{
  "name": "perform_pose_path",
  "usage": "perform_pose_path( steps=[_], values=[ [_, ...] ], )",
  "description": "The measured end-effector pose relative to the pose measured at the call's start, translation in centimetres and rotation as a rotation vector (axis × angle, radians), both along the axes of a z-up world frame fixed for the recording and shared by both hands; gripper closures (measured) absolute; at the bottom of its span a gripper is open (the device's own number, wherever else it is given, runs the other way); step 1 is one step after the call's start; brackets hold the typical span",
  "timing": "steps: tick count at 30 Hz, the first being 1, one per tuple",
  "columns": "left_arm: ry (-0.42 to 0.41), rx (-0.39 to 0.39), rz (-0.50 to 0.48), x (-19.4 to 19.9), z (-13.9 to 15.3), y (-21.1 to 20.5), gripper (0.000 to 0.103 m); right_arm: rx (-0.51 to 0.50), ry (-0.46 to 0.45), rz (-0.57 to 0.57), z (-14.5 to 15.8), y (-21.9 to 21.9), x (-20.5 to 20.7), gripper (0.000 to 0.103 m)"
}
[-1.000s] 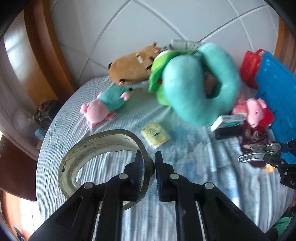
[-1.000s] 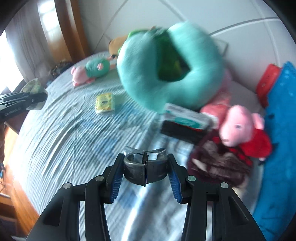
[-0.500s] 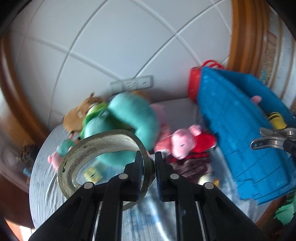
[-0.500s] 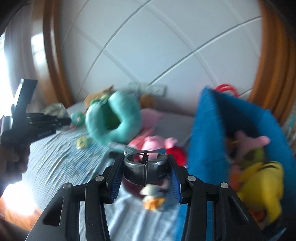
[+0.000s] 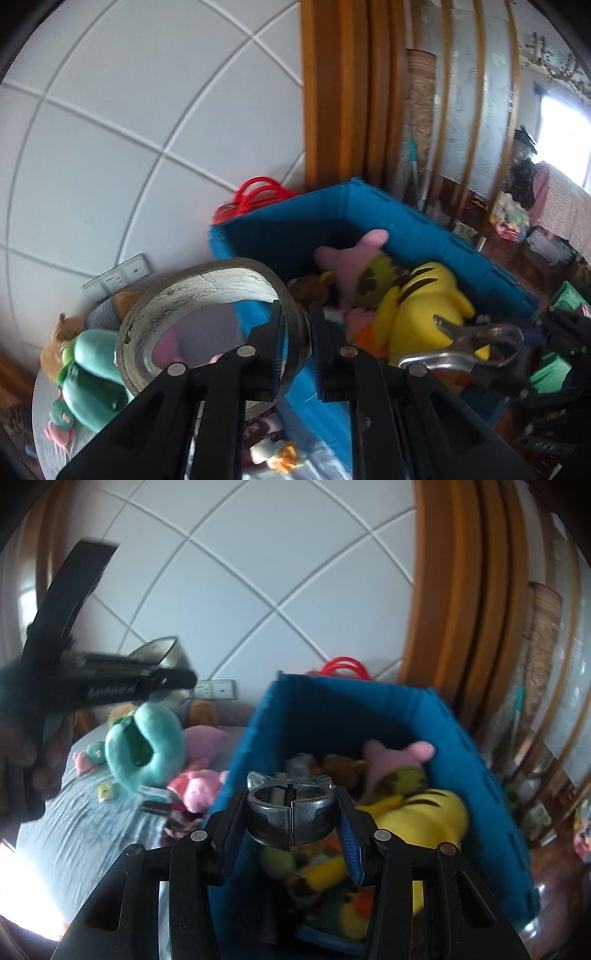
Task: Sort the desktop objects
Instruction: 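Carry tape and scissors into the blue crate and open both tools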
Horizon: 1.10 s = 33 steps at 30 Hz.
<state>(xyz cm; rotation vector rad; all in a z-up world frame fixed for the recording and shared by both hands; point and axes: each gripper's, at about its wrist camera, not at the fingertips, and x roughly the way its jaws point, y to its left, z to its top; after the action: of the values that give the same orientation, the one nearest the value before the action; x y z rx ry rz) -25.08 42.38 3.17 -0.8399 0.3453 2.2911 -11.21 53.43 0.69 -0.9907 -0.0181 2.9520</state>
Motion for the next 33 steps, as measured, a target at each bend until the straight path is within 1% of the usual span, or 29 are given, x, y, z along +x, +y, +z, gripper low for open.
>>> perform_pose_path(
  steps=[4,7,11,15,16,17,18,19,20,27,33],
  values=[
    [-0.003,-0.015,-0.025,-0.7,0.8,4.1,0.090,-0.012,-0.007,-0.027,-0.3,2.9,0.9,0.059],
    [-0.004,-0.023,-0.039,-1.1,1.0,5.9,0.090,-0.026,-0.009,-0.038,-0.5,4.5,1.2,0.059],
    [-0.003,-0.030,-0.047,-1.5,1.0,7.7,0.090,-0.034,-0.011,-0.041,-0.7,5.8,1.0,0.059],
    [-0.009,-0.019,-0.050,-2.0,1.0,8.4,0.090,-0.036,-0.017,-0.030,-1.0,6.4,0.4,0.059],
    [-0.017,-0.013,-0.051,-2.3,0.9,8.5,0.087,-0.026,-0.025,-0.027,-1.2,6.4,0.2,0.059],
    [-0.019,-0.011,-0.050,-2.5,0.8,8.6,0.072,-0.012,-0.035,-0.024,-1.4,6.4,-0.1,0.057],
    [-0.017,-0.006,-0.042,-2.7,0.7,8.6,0.056,-0.005,-0.046,-0.023,-1.7,6.4,-0.5,0.042],
    [-0.011,0.013,-0.037,-2.7,0.8,8.4,0.022,-0.006,-0.048,-0.023,-1.9,6.4,-0.7,0.032],
    [-0.004,0.036,-0.033,-2.7,0.9,8.1,0.009,-0.008,-0.047,-0.023,-2.1,6.5,-0.7,0.017],
    [-0.005,0.065,-0.012,-3.0,1.0,7.3,0.008,-0.007,-0.054,-0.029,-2.3,6.7,-0.7,0.016],
    [-0.006,0.069,0.015,-3.2,0.8,5.5,0.008,-0.002,-0.046,-0.026,-1.9,6.3,-0.8,0.016]
  ],
)
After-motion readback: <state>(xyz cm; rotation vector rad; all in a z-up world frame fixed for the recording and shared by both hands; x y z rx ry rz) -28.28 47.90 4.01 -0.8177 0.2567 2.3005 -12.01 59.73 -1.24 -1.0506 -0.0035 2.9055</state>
